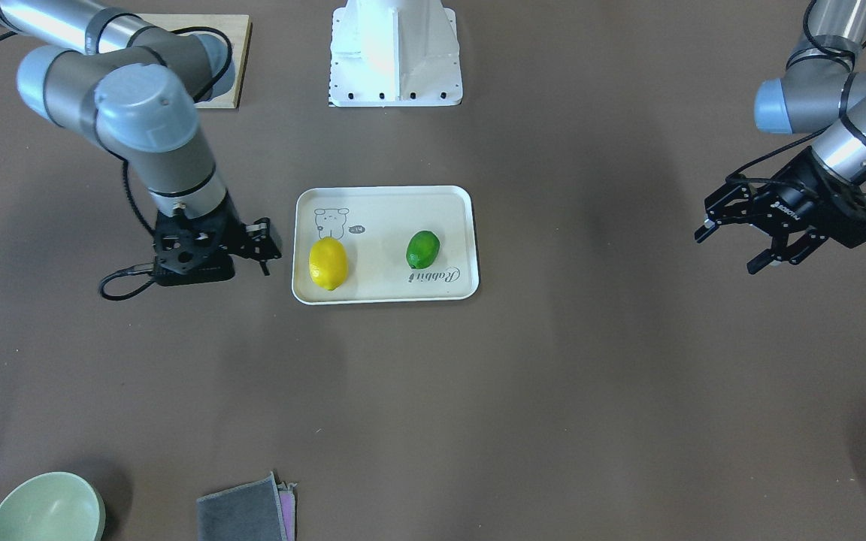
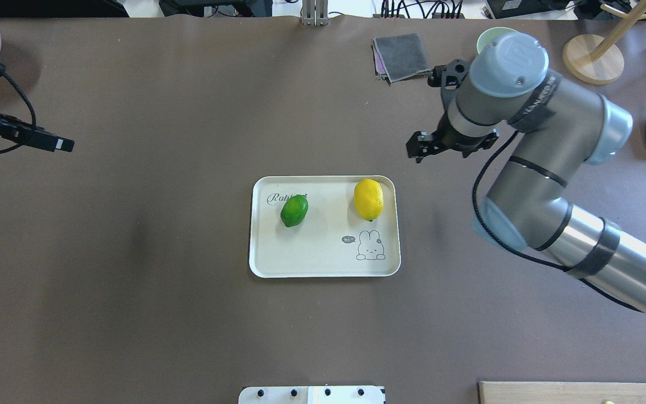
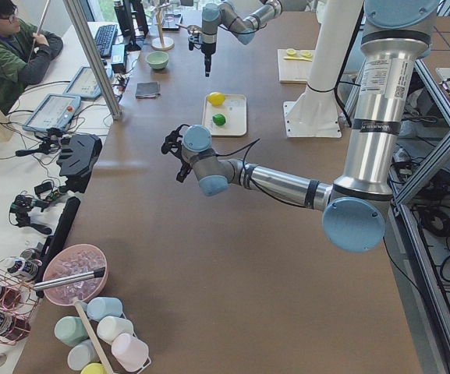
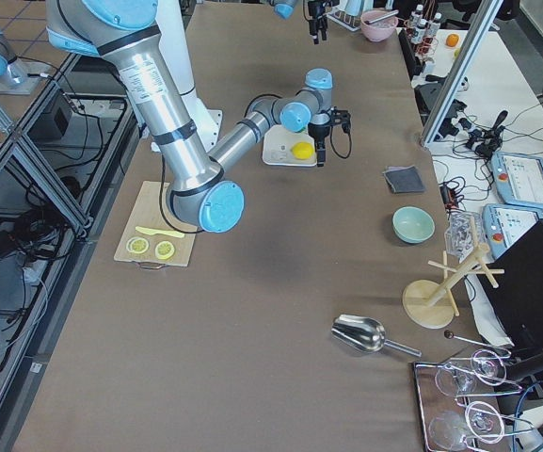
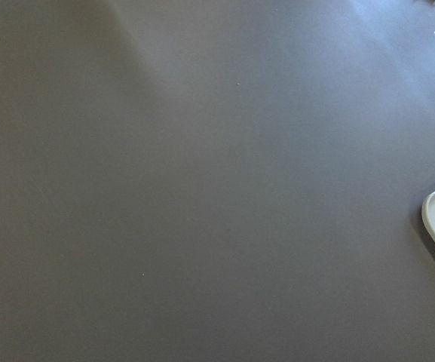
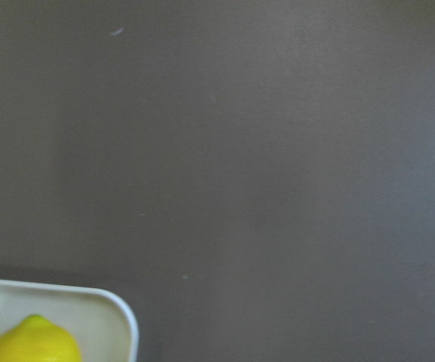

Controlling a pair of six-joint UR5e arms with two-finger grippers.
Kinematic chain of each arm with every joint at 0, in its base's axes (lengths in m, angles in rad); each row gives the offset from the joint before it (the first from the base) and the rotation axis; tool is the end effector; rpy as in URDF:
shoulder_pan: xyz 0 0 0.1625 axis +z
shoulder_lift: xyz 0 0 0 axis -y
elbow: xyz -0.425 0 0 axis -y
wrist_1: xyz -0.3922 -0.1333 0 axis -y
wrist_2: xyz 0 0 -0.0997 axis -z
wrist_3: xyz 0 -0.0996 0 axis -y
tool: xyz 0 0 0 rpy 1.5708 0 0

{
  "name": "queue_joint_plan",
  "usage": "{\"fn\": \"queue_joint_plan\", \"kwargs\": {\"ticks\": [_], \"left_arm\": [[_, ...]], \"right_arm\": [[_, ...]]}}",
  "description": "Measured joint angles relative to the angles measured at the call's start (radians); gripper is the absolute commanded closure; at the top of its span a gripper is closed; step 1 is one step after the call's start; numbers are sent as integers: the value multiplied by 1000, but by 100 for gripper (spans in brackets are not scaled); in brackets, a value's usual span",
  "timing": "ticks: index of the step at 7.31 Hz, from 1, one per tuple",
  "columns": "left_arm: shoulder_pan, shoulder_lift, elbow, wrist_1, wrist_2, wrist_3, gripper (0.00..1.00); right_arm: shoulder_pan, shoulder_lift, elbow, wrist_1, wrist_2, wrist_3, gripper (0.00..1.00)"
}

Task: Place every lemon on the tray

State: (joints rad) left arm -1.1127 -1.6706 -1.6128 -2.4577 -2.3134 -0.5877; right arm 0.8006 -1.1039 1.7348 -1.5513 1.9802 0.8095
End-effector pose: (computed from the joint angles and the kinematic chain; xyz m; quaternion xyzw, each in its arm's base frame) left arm 0.1818 -0.5179 0.4824 0.2394 0.5026 0.1256 0.8211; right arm -0.3803 -0.5265 0.3230 0.0834 -0.3578 -0.0467 0.9289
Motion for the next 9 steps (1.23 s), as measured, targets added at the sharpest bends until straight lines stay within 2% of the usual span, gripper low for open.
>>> {"fn": "queue_joint_plan", "kwargs": {"ticks": [2, 3, 4, 5, 6, 8, 9], "left_arm": [[-136, 30, 44, 88, -40, 217, 1], [-212, 33, 51, 196, -65, 361, 1], [-293, 30, 50, 356, -97, 514, 1], [-355, 32, 54, 486, -130, 600, 1], [-398, 57, 65, 556, -132, 636, 1], [-433, 110, 69, 553, -51, 657, 1], [-433, 115, 72, 565, -29, 659, 1]], "right_arm": [[164, -153, 39, 8, 52, -278, 0], [262, -223, 43, 8, 99, -401, 0], [368, -308, 44, 9, 150, -543, 0], [447, -391, 46, 9, 180, -638, 0], [505, -467, 46, 10, 191, -691, 0], [597, -550, 40, 8, 204, -730, 0], [652, -561, 44, -2, 244, -748, 0]]}}
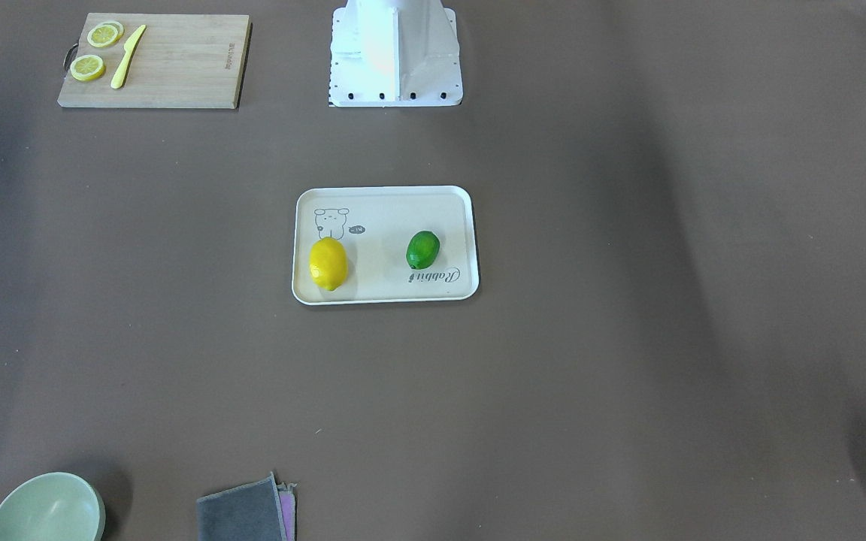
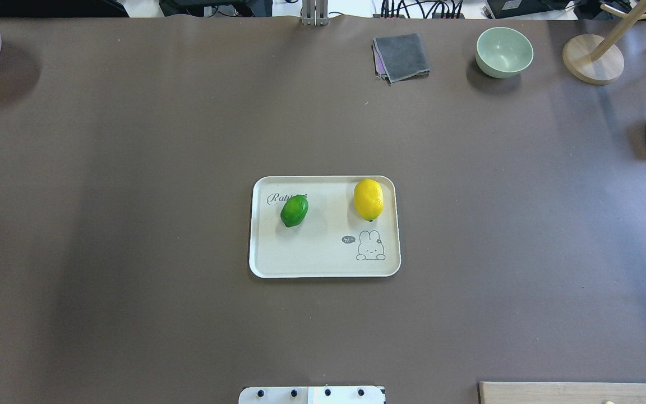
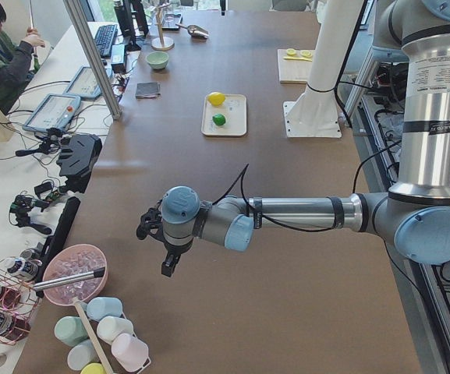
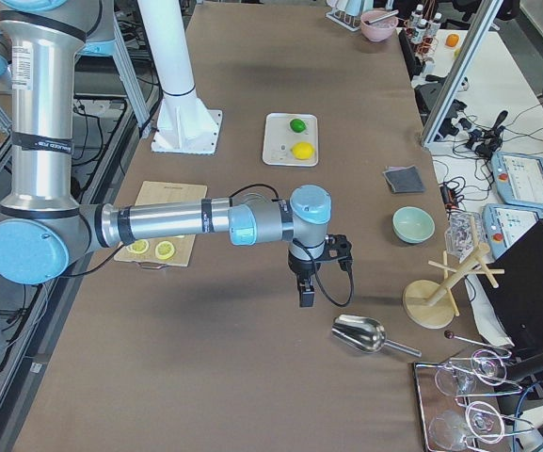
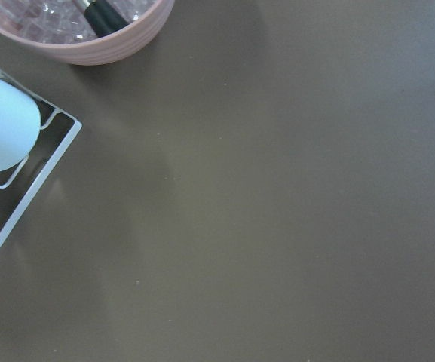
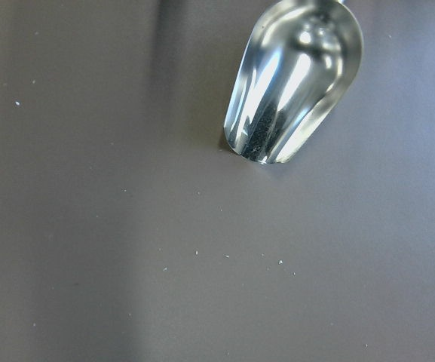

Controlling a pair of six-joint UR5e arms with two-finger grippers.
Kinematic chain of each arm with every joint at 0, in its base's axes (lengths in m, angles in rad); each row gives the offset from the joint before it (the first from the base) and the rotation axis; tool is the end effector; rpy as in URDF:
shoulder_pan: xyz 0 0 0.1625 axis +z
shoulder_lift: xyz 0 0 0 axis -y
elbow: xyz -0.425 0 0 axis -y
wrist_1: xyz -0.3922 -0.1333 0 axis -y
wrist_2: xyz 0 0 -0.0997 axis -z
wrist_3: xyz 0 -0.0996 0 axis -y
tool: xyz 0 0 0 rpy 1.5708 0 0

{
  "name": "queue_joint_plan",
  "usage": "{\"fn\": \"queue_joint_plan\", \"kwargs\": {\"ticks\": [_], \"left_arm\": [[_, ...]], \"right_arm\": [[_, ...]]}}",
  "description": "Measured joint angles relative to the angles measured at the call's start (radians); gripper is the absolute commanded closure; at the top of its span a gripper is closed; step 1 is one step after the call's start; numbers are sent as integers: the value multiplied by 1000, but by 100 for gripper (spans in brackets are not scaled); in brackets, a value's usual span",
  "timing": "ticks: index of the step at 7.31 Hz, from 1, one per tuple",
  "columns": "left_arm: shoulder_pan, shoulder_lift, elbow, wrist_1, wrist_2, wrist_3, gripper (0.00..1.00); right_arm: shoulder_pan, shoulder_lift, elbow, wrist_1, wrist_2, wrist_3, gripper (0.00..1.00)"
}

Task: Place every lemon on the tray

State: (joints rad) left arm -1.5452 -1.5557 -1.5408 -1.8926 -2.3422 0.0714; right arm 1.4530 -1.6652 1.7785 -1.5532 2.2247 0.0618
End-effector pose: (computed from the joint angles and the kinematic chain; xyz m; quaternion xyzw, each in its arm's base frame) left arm -0.0510 -0.5023 0.6466 0.1363 0.3696 0.0963 0.9141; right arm 0.0183 -0.4642 0.6066 0.0330 -0.3247 -0.0475 0.9440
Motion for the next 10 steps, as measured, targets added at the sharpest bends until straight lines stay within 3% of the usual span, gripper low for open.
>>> {"fn": "queue_joint_plan", "kwargs": {"ticks": [2, 3, 6, 8, 10], "left_arm": [[-3, 22, -6, 36, -15, 22, 1], [-7, 57, -18, 43, -67, 29, 1], [-6, 78, -79, 182, -138, 31, 1], [-8, 65, -154, 332, -41, 35, 1], [-20, 83, -234, 394, 19, 34, 1]], "right_arm": [[100, 0, 13, -92, 62, -52, 0], [127, -1, 18, -144, 62, -126, 0], [142, -17, 20, -194, -2, -214, 0], [141, -19, 16, -193, -9, -220, 0], [139, -19, 14, -193, -11, -223, 0]]}}
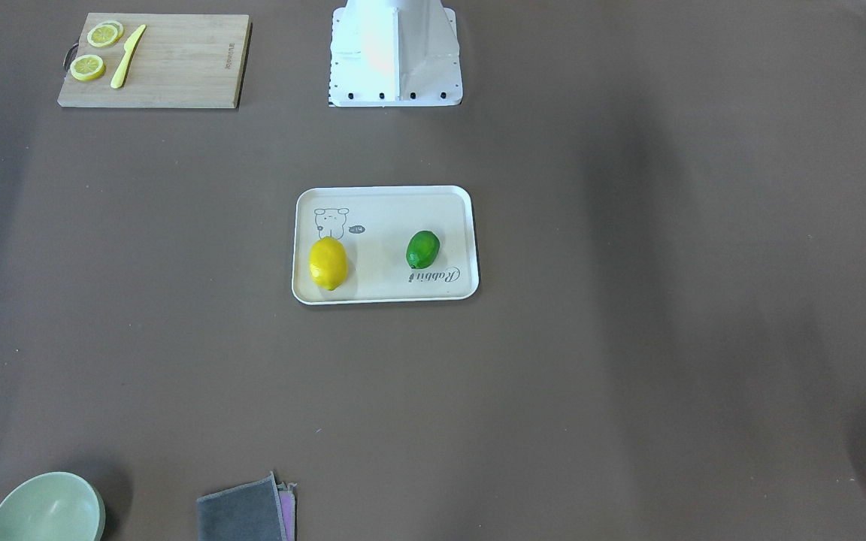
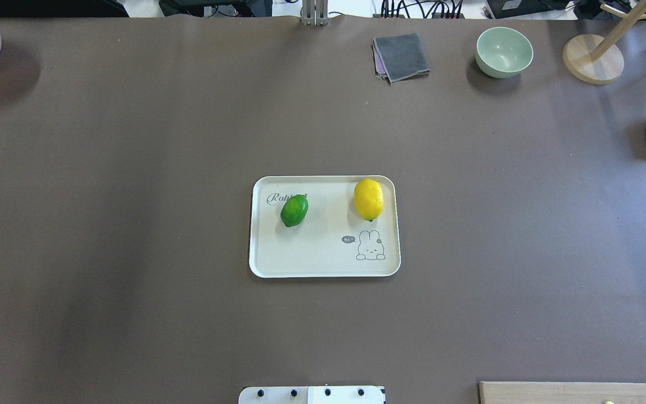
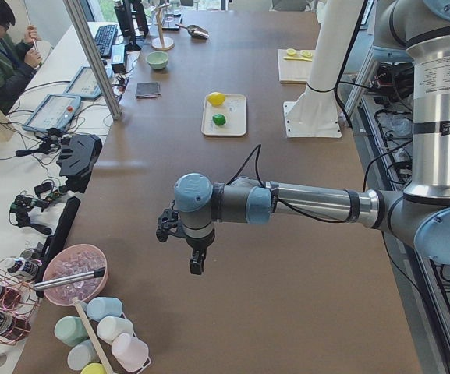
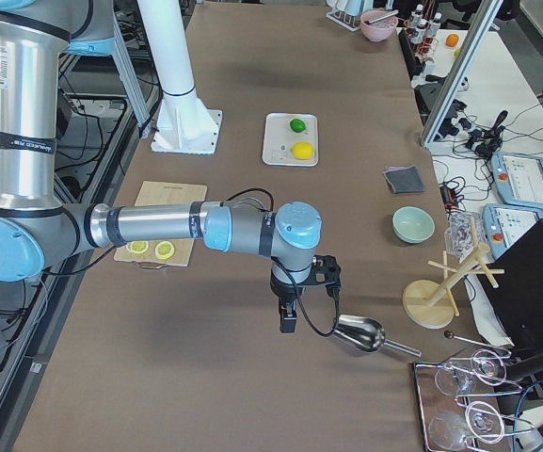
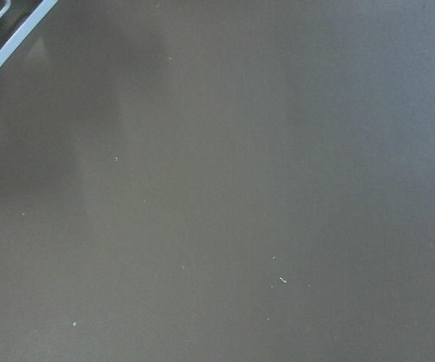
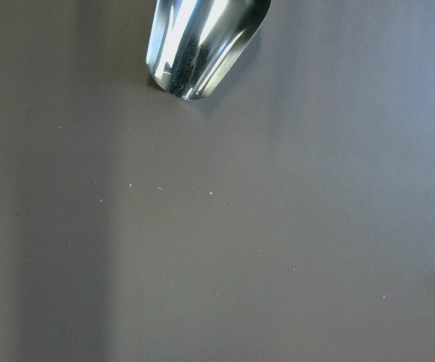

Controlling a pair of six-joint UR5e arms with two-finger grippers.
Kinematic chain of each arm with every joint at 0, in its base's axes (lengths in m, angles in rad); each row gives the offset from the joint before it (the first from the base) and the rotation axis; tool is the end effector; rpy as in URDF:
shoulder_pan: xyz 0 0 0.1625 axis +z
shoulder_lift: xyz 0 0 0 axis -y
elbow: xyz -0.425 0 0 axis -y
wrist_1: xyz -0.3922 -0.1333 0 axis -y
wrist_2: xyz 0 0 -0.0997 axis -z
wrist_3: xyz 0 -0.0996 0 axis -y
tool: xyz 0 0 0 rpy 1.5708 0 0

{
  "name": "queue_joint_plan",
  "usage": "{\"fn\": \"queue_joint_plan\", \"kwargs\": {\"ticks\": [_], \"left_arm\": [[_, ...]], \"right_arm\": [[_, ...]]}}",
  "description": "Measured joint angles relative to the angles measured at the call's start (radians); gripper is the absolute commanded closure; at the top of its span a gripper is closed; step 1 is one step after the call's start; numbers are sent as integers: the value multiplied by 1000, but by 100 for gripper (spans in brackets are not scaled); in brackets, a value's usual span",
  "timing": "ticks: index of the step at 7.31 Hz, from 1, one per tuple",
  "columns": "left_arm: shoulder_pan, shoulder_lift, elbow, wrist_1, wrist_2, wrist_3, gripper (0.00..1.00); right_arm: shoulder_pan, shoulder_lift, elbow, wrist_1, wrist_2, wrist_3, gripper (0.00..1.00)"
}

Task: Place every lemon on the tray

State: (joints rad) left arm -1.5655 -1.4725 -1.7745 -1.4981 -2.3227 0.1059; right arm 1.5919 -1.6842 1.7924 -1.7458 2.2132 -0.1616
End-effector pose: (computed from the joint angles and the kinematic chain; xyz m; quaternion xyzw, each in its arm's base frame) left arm -0.0629 -0.4507 0.6136 0.0337 0.3659 0.0577 0.9283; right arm 0.0828 -0.4343 0.6286 -0.0028 -0.3171 -0.0560 0.9467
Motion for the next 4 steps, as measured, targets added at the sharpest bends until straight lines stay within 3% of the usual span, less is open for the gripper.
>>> {"fn": "queue_joint_plan", "kwargs": {"ticks": [4], "left_arm": [[-6, 19, -78, 4, 11, 1, 1]], "right_arm": [[-12, -1, 0, 0, 7, -1, 0]]}}
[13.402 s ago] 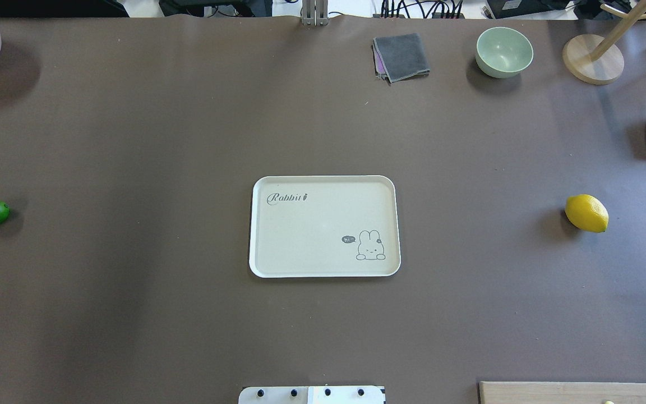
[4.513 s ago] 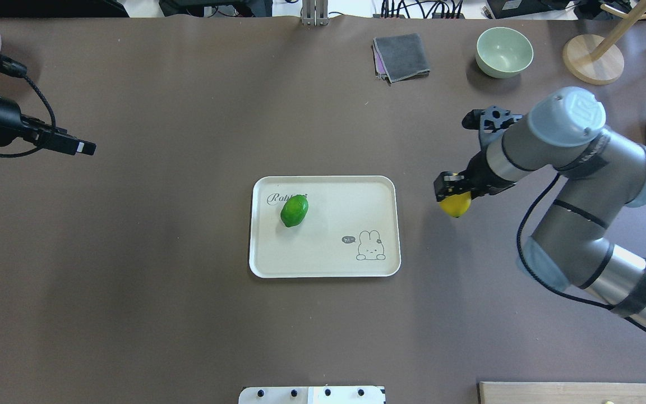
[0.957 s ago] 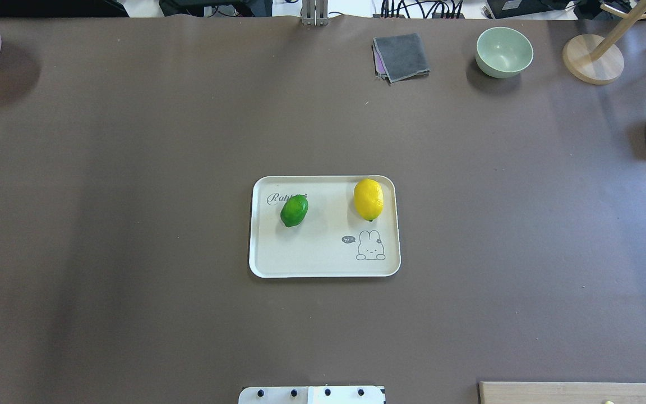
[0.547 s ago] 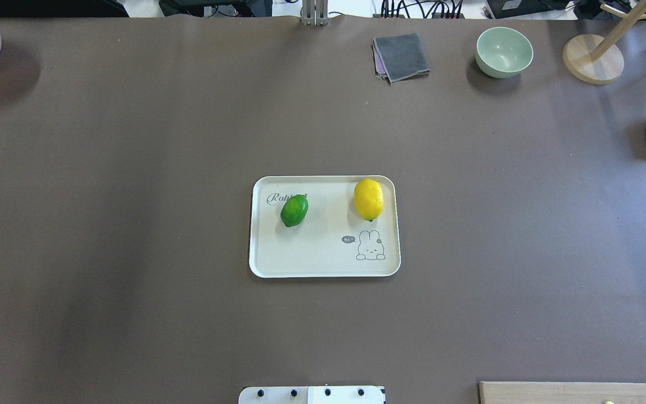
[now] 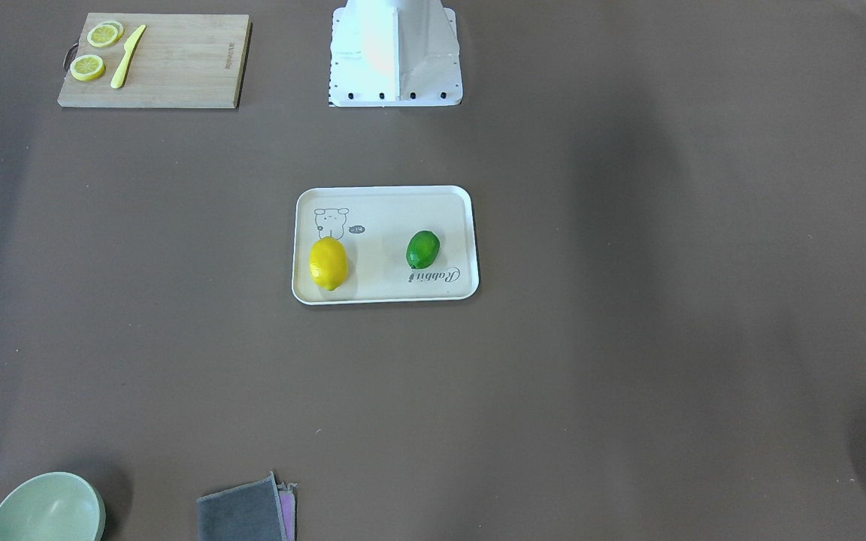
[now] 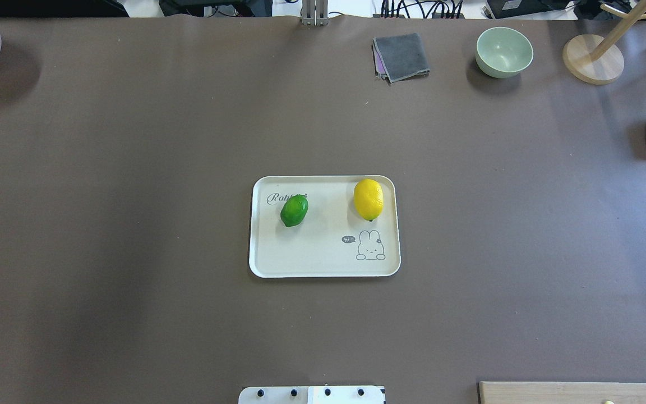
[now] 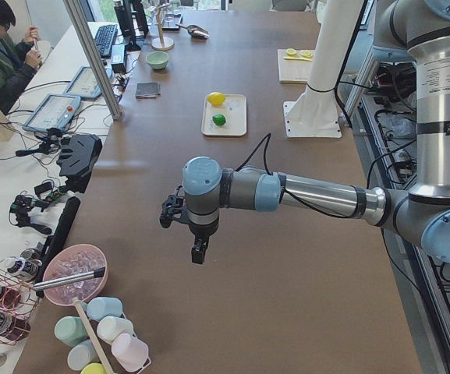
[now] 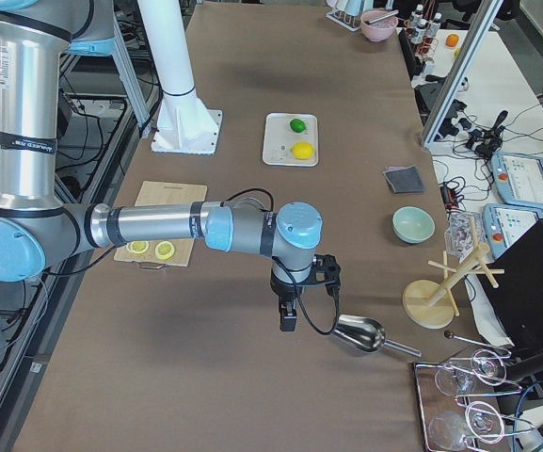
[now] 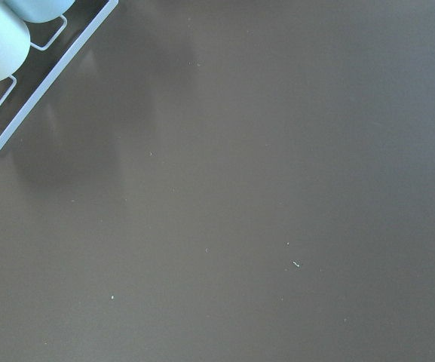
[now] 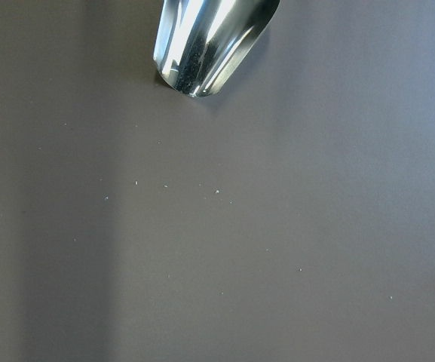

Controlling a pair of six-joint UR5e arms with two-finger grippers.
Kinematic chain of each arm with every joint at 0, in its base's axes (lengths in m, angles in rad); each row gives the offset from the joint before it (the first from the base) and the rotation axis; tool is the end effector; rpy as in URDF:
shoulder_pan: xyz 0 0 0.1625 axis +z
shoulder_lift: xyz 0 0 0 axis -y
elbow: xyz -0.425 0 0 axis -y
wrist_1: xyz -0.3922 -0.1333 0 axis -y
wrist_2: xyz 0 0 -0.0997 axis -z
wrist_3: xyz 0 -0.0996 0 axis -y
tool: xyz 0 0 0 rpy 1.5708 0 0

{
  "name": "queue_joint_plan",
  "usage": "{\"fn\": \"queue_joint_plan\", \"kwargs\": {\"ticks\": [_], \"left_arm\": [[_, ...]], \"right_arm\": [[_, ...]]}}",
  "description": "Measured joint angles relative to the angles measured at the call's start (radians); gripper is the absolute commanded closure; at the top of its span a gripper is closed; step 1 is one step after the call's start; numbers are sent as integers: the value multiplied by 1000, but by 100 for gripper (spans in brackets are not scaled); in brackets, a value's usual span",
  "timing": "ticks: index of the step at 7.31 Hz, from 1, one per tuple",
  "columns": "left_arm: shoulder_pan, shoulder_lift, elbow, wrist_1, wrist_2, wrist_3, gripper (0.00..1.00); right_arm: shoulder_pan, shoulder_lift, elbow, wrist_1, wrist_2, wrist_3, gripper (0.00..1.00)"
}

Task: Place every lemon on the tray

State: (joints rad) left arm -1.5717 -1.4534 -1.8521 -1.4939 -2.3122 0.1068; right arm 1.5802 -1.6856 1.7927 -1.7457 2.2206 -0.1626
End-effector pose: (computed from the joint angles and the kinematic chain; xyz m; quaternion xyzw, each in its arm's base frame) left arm -0.0664 -0.4428 0.5851 0.0600 0.3592 0.0650 0.9291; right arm 0.0771 -0.4347 0.6287 -0.0046 -0.3206 -0.0617 0.9452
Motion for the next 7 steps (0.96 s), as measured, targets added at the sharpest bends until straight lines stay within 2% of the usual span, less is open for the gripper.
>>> {"fn": "queue_joint_plan", "kwargs": {"ticks": [7], "left_arm": [[1, 0, 0, -3, 0, -1, 1]], "right_arm": [[-26, 1, 5, 2, 23, 3, 0]]}}
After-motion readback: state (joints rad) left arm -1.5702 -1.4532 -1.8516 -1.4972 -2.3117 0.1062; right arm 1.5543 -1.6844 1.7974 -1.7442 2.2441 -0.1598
